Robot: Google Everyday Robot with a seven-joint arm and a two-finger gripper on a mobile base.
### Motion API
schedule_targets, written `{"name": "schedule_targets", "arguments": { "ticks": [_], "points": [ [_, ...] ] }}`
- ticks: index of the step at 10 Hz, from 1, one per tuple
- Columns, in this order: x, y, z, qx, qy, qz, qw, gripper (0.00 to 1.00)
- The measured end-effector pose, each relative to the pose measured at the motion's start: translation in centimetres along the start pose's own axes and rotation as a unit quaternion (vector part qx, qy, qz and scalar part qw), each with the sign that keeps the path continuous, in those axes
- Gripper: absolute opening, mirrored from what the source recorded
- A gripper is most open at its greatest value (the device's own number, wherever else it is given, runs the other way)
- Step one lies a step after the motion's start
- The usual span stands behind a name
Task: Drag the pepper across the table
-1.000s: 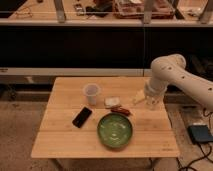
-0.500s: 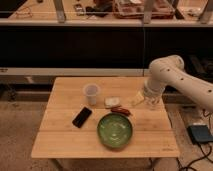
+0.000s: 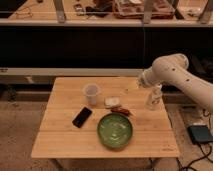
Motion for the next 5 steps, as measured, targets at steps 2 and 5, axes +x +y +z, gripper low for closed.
{"name": "schedule_targets", "arguments": {
  "ticks": [2,5],
  "points": [
    [1.7,-0.7,0.2,-0.005,0.051,-0.062,0.9967,0.80],
    [2.4,-1.0,0.2,-0.007,0.067,-0.081,0.9944,0.80]
  ]
}}
